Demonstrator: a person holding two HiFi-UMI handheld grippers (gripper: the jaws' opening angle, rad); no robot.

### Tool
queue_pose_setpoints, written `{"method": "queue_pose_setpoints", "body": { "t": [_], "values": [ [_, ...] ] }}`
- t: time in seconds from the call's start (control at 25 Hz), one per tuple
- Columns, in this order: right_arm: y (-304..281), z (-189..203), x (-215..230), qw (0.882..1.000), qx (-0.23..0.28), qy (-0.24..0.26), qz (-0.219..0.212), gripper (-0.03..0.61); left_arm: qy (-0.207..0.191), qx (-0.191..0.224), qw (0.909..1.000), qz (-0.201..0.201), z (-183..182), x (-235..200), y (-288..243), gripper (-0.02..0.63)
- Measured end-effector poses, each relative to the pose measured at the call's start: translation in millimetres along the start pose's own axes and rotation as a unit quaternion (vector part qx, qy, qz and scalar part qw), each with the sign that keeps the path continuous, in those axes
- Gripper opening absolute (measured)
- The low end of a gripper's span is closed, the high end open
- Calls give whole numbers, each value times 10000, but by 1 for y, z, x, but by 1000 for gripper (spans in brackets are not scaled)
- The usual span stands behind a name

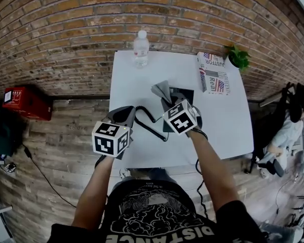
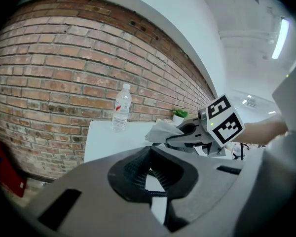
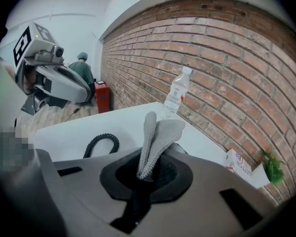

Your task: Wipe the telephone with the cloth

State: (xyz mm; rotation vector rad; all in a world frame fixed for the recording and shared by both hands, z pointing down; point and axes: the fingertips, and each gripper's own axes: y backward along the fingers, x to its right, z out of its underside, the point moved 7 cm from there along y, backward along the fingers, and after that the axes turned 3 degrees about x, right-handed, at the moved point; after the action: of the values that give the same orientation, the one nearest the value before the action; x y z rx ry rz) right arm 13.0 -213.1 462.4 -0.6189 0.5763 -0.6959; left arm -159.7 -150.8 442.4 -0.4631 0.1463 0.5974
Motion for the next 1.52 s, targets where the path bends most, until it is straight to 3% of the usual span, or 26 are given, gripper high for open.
{"method": "queue_pose_setpoints", "body": {
  "t": [0.56,1.52],
  "values": [
    [11,21,-41,9991,-231,-350,66,12,-110,-58,9994,338,9,-3,18,6],
    [32,65,-101,9883,-296,-1434,430,12,-377,-349,9943,938,33,1,35,6]
  ]
}}
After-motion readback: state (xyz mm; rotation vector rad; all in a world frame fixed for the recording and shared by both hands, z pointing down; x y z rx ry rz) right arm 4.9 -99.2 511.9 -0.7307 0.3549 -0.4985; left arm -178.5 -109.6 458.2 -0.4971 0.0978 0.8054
